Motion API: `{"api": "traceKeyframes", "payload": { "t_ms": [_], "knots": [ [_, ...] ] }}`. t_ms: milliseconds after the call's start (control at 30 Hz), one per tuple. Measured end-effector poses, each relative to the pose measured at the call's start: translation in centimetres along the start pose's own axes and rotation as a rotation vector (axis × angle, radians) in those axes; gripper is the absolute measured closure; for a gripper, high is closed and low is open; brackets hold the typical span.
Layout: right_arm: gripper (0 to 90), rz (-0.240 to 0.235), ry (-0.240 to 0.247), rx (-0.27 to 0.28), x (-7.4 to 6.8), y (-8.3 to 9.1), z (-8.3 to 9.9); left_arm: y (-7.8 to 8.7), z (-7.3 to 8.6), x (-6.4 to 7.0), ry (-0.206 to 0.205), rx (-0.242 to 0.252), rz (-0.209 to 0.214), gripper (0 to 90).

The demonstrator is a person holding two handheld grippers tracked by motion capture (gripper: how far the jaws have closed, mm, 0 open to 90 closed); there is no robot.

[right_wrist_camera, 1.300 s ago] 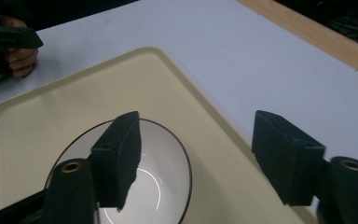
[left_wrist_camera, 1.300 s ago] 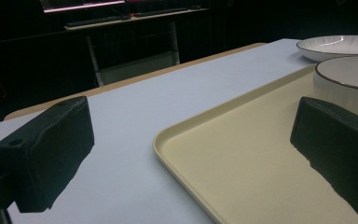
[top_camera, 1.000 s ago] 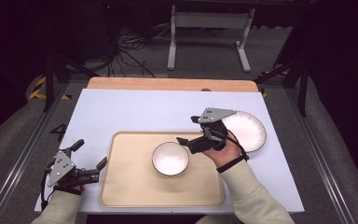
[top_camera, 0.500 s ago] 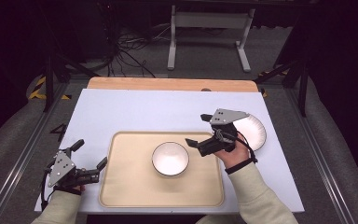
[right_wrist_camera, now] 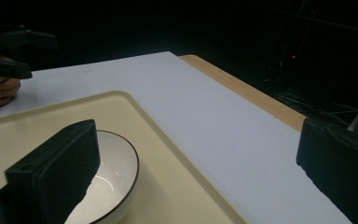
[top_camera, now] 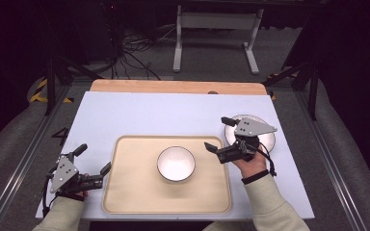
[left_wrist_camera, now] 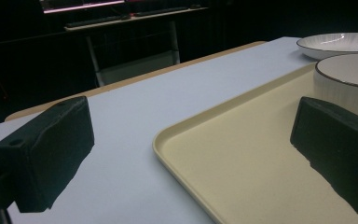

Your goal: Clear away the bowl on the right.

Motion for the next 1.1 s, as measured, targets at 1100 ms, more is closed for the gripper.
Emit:
{"api": "traceKeyframes", "payload": {
  "t_ms": [1100],
  "knots": [
    [0.0,0.086,-0.039,0.083,2.6,3.0,5.6,0.0,0.0,-0.1,0.005,0.006,-0.004,0.1]
  ]
}}
Point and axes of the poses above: each handheld gripper's, and its own axes: y roughly backward along the jaws, z roughly out of its underside, x roughly to its right, the point moved 10 cm from there along -y, roughly forward along the jaws, and after that the axes turned 14 degrees about z, right-handed, at the moved point
